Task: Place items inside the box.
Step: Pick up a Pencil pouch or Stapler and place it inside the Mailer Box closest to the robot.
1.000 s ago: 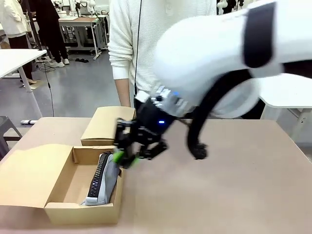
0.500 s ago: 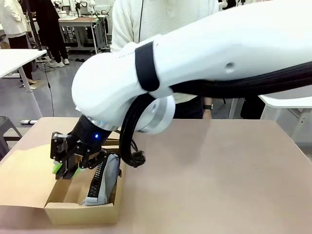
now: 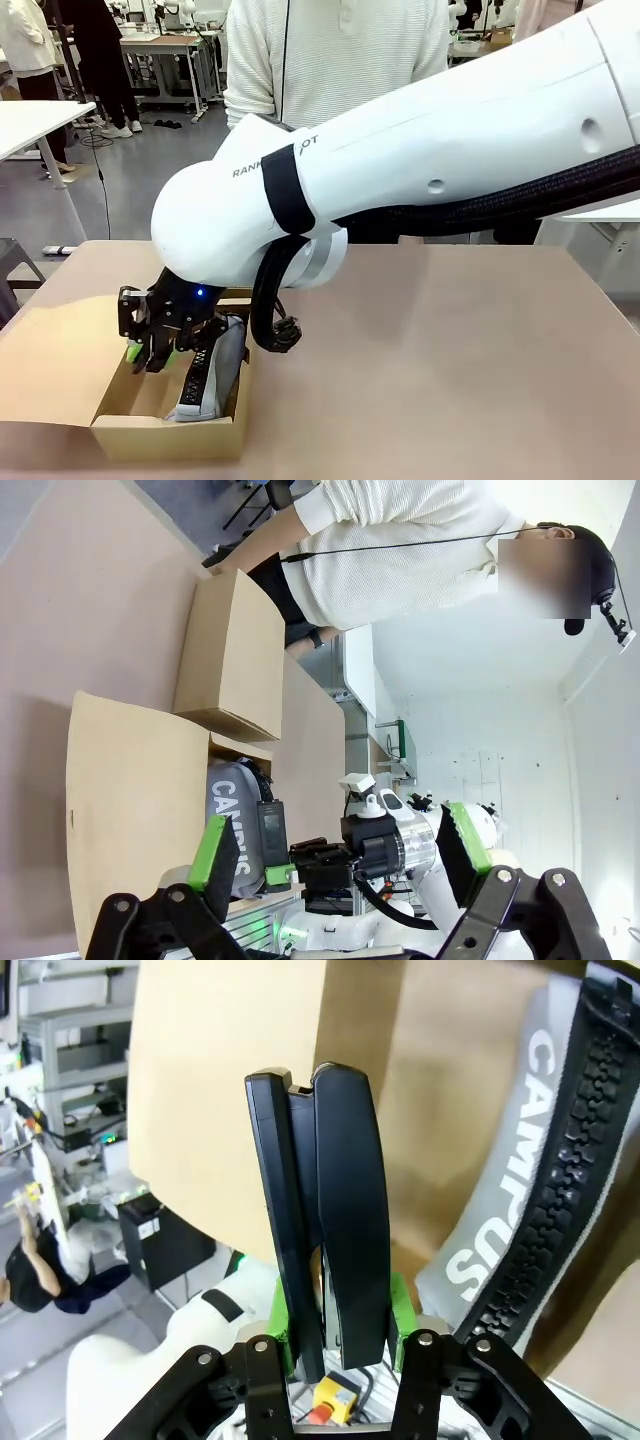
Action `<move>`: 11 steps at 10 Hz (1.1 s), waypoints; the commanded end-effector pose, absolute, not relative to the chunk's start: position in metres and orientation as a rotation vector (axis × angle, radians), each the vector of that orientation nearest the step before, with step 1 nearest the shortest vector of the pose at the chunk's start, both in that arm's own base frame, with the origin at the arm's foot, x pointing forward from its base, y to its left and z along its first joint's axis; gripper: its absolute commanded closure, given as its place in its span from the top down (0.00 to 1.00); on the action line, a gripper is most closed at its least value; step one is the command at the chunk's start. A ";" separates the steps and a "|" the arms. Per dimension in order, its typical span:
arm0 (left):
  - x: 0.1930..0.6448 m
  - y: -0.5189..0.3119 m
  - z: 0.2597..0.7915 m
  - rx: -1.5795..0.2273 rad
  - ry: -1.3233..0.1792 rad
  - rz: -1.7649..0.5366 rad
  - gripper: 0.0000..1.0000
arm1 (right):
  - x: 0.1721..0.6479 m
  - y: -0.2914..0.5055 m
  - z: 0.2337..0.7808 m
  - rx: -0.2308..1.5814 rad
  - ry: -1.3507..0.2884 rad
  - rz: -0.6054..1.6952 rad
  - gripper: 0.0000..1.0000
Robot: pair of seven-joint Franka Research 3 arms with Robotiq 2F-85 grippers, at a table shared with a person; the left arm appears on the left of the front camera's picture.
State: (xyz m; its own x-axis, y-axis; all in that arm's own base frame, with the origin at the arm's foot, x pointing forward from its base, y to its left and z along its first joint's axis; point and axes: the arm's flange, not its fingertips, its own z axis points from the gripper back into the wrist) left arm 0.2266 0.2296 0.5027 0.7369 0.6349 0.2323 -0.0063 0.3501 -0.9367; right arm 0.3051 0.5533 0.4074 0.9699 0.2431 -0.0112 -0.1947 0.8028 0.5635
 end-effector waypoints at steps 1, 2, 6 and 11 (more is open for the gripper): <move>0.227 0.229 0.503 -1.172 -0.669 0.440 1.00 | 0.307 0.553 0.407 0.593 0.082 0.231 0.41; 0.227 0.229 0.503 -1.172 -0.669 0.440 1.00 | 0.307 0.553 0.404 0.565 0.069 0.230 0.41; 0.227 0.229 0.503 -1.172 -0.669 0.440 1.00 | 0.309 0.550 0.400 0.581 0.084 0.205 1.00; 0.227 0.229 0.503 -1.172 -0.669 0.440 1.00 | 0.311 0.542 0.402 0.630 0.077 0.192 1.00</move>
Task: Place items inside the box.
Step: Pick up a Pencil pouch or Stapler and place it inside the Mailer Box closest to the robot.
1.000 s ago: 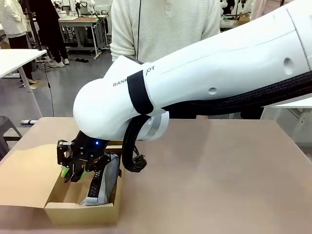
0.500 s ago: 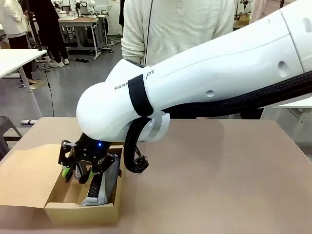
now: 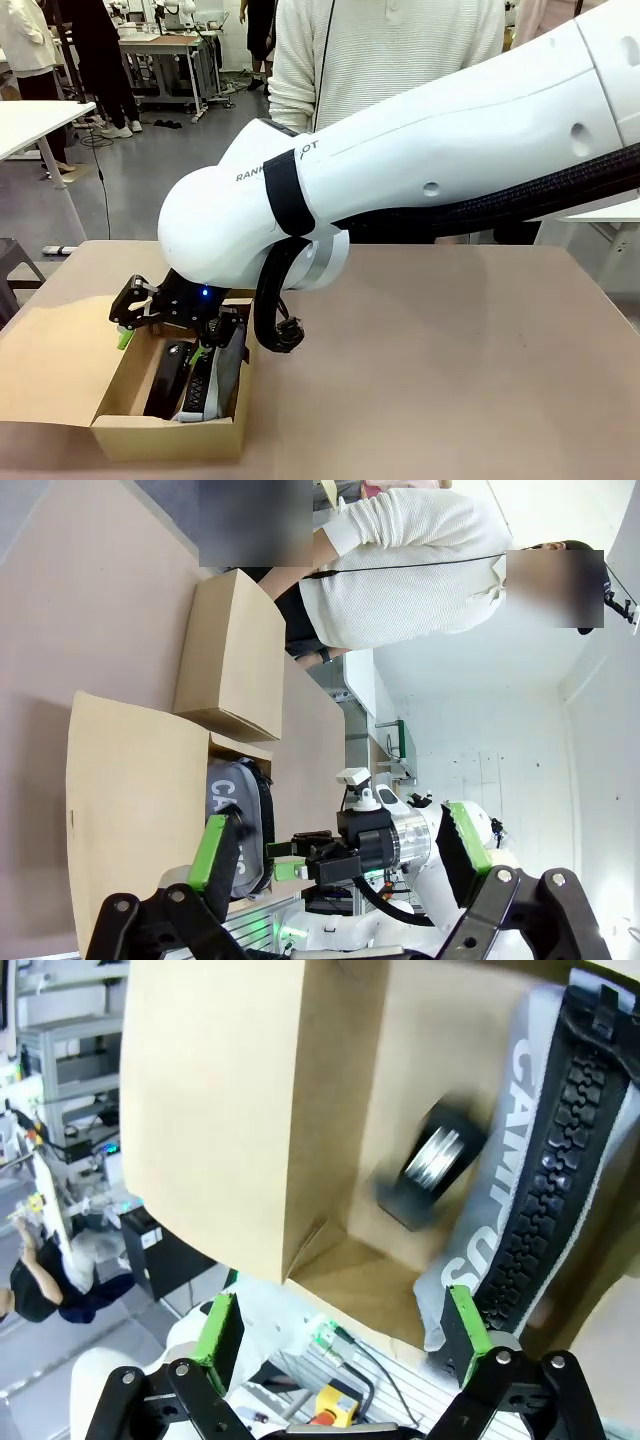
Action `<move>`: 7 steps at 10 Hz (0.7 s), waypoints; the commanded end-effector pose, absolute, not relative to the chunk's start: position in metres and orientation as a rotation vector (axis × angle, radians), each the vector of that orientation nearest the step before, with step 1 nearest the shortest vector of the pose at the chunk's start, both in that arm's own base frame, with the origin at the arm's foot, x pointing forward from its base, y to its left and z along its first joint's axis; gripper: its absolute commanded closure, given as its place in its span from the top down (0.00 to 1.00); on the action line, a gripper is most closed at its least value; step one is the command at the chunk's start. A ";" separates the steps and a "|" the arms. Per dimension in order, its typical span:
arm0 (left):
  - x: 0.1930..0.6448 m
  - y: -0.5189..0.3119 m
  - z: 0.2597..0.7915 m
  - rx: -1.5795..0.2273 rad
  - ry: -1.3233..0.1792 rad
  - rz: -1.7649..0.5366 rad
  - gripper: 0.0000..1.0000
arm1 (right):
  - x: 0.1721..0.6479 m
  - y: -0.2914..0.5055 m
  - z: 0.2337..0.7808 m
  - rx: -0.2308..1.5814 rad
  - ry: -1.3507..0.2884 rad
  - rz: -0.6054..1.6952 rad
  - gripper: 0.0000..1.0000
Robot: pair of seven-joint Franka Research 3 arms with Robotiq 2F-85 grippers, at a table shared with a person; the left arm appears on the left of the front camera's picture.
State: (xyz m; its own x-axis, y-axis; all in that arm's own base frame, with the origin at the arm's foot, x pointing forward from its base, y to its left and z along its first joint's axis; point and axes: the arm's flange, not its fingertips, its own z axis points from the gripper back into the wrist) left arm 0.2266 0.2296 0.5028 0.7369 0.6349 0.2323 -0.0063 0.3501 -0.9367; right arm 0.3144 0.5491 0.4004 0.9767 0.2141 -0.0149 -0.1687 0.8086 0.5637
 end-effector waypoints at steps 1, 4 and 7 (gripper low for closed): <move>0.227 0.229 0.503 -1.172 -0.669 0.440 1.00 | 0.311 0.541 0.403 0.643 0.086 0.195 1.00; 0.227 0.229 0.503 -1.172 -0.669 0.440 1.00 | 0.312 0.533 0.407 0.682 0.100 0.202 1.00; 0.227 0.229 0.503 -1.172 -0.669 0.440 1.00 | 0.323 0.489 0.434 0.791 0.223 0.261 1.00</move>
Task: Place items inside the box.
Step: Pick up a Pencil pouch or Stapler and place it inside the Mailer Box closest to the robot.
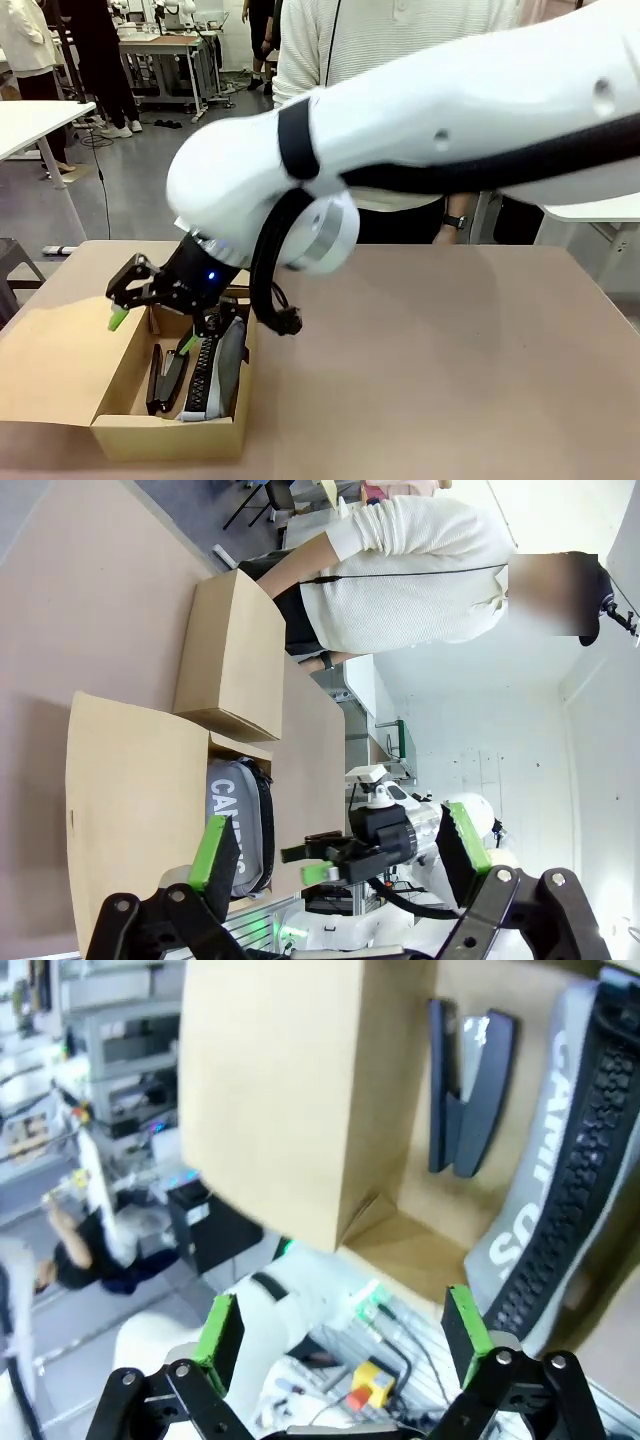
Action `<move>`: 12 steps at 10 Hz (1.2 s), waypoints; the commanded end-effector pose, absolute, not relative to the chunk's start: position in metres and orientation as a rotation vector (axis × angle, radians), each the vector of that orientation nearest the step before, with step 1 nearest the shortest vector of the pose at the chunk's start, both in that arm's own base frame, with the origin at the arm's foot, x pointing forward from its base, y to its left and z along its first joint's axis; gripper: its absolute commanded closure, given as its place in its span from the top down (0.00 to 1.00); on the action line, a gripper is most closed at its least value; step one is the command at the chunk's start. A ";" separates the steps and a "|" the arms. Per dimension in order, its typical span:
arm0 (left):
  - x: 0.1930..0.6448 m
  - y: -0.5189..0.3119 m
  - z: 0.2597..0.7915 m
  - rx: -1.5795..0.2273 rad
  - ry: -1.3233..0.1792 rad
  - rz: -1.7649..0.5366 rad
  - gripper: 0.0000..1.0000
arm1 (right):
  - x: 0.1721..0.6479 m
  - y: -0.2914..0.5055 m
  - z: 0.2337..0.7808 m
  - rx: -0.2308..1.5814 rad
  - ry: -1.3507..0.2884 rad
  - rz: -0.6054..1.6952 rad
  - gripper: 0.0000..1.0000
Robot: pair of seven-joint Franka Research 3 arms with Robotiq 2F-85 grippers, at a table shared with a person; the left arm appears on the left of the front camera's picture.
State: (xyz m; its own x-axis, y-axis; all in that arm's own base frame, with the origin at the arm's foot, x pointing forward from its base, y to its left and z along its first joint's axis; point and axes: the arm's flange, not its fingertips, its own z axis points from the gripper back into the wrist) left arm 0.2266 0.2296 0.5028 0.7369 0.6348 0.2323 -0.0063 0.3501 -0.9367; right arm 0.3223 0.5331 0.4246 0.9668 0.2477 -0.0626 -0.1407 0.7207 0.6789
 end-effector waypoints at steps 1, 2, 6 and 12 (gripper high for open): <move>0.227 0.229 0.503 -1.172 -0.669 0.440 1.00 | 0.328 0.454 0.448 0.854 0.289 0.285 1.00; 0.227 0.229 0.503 -1.172 -0.669 0.440 1.00 | 0.332 0.413 0.459 0.945 0.344 0.250 1.00; 0.227 0.229 0.503 -1.172 -0.669 0.440 1.00 | 0.332 0.224 0.456 1.324 0.266 -0.050 1.00; 0.227 0.229 0.503 -1.172 -0.669 0.440 1.00 | 0.231 -0.018 0.402 1.529 -0.159 -0.380 1.00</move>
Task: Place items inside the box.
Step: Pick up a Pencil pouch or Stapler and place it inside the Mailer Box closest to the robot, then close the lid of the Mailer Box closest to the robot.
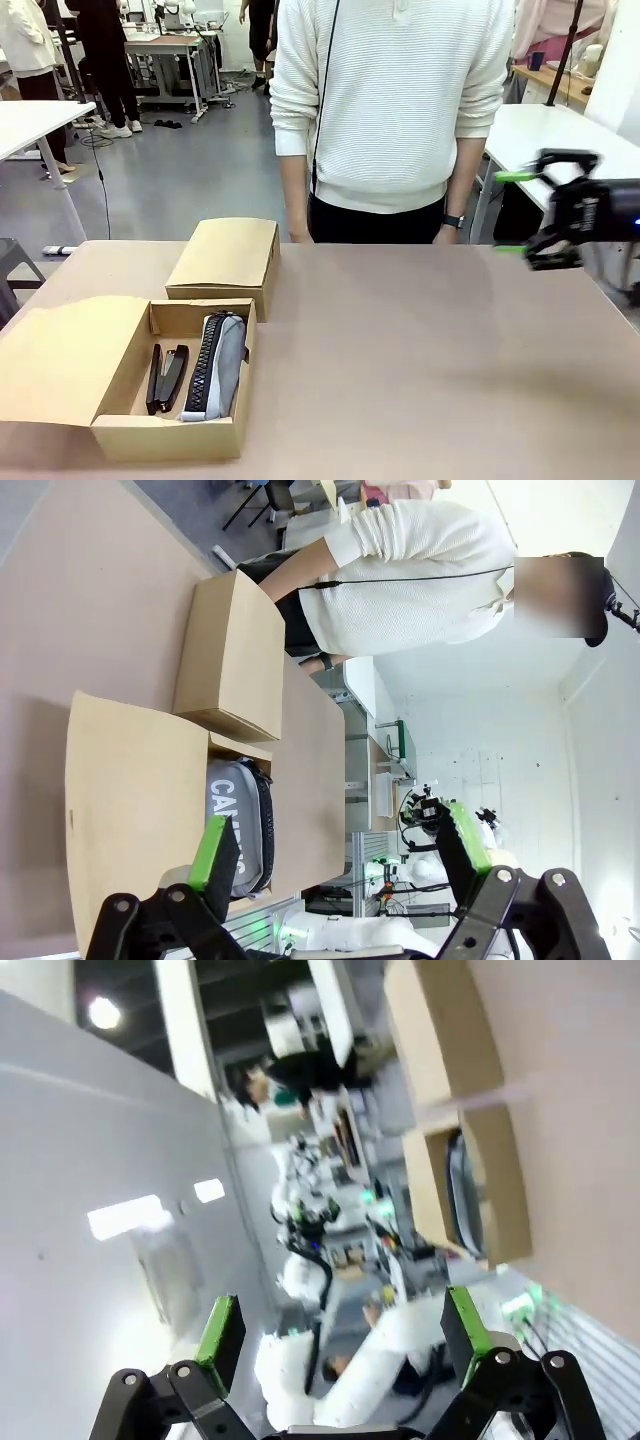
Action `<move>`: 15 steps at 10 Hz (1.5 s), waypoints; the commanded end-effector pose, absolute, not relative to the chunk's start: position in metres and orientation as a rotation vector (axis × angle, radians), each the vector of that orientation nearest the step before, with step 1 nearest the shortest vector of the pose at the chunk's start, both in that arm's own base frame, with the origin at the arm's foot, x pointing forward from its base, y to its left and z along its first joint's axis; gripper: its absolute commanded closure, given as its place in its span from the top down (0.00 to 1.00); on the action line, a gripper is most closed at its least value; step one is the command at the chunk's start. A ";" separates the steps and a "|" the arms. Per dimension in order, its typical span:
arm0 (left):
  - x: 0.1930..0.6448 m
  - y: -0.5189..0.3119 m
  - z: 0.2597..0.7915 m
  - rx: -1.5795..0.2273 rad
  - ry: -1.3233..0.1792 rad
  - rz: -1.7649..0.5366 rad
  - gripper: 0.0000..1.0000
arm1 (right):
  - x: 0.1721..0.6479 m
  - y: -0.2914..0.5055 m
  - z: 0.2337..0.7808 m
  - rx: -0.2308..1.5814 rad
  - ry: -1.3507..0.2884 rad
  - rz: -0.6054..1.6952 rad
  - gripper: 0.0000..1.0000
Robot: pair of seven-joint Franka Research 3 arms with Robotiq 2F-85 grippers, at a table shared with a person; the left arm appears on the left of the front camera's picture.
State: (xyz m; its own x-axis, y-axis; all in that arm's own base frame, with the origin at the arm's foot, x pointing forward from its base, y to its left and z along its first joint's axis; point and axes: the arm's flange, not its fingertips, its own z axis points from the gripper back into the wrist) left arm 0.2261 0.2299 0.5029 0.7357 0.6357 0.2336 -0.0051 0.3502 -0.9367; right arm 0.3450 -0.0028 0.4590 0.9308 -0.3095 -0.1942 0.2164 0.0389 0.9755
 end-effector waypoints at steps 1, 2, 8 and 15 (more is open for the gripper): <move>0.227 0.229 0.503 -1.172 -0.669 0.440 1.00 | 0.216 -0.036 0.389 1.528 -0.197 -0.391 1.00; 0.227 0.229 0.503 -1.172 -0.669 0.440 1.00 | 0.203 -0.048 0.373 1.682 -0.113 -0.145 1.00; 0.227 0.229 0.503 -1.172 -0.669 0.440 1.00 | 0.318 -0.081 0.446 1.574 -0.166 -0.364 1.00; 0.226 0.230 0.503 -1.152 -0.645 0.454 1.00 | 0.318 -0.081 0.446 1.574 -0.166 -0.364 1.00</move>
State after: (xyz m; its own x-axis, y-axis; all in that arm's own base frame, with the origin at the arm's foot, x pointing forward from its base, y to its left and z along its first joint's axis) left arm 0.2264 0.2299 0.5025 0.7363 0.6354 0.2324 -0.0063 0.3498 -0.9368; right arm 0.3210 -0.0817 0.4413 0.9417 -0.3176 -0.1109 0.1062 -0.0322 0.9938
